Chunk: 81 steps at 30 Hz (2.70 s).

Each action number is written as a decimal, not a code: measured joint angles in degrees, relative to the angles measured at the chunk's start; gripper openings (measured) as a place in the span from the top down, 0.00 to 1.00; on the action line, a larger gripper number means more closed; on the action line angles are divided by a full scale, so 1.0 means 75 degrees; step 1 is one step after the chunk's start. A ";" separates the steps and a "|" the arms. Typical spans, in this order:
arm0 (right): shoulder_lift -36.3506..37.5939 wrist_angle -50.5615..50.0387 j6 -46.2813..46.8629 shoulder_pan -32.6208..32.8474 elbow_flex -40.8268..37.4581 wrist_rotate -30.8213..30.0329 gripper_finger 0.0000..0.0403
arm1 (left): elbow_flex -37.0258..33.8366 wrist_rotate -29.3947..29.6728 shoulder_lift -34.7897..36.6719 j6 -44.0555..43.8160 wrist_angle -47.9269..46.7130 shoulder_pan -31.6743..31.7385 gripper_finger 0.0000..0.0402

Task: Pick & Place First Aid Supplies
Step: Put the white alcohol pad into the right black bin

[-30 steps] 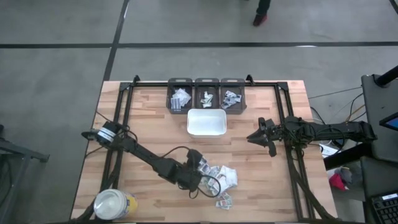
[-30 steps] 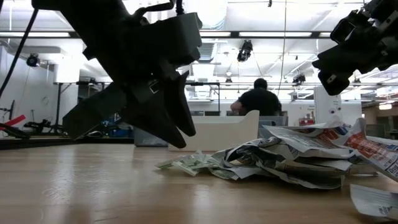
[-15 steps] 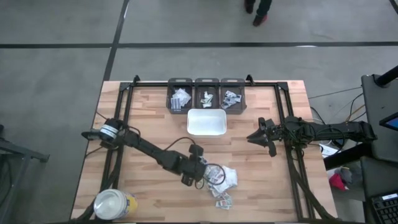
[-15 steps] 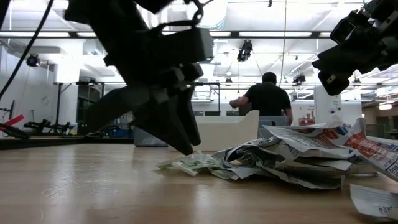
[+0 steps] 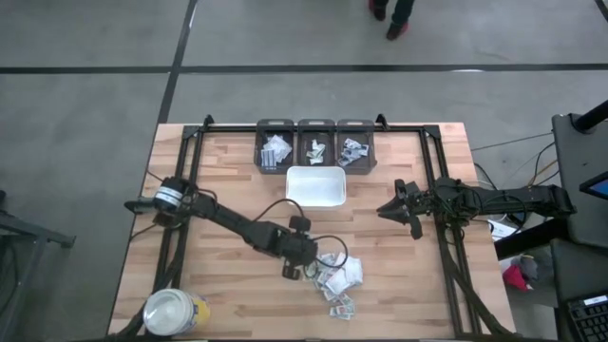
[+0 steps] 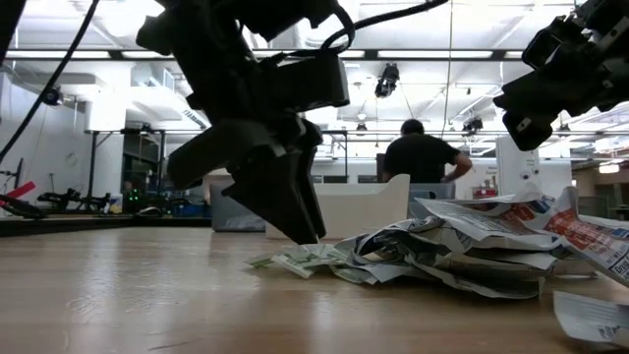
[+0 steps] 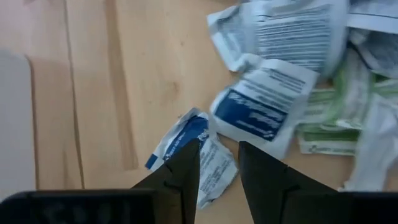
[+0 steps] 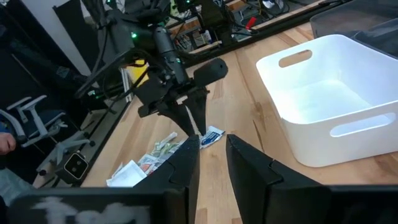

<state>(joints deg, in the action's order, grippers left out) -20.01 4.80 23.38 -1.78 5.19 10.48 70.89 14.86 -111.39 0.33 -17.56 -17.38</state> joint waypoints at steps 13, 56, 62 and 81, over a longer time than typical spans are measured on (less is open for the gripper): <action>-0.0002 0.0000 0.0000 0.0002 0.0000 -0.0001 0.80 | 0.0017 -0.0372 -0.0341 -0.1011 0.0046 0.0089 0.72; 0.0003 0.0099 0.0035 0.0000 0.0000 0.0000 0.82 | 0.0550 -0.0744 0.2530 -0.2333 0.1340 0.0034 1.00; -0.0009 0.0914 0.0602 0.0000 0.0000 -0.0031 0.79 | 0.0562 -0.1509 0.2251 -0.2620 0.3381 0.0065 1.00; -0.0011 0.3025 0.0227 0.0006 0.0006 0.0554 0.76 | 0.0562 -0.2553 0.1307 -0.6708 0.5982 0.0841 1.00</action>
<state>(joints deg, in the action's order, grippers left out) -20.10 27.49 25.08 -1.74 5.23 14.63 75.11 -4.28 -101.59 -49.97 27.30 -11.07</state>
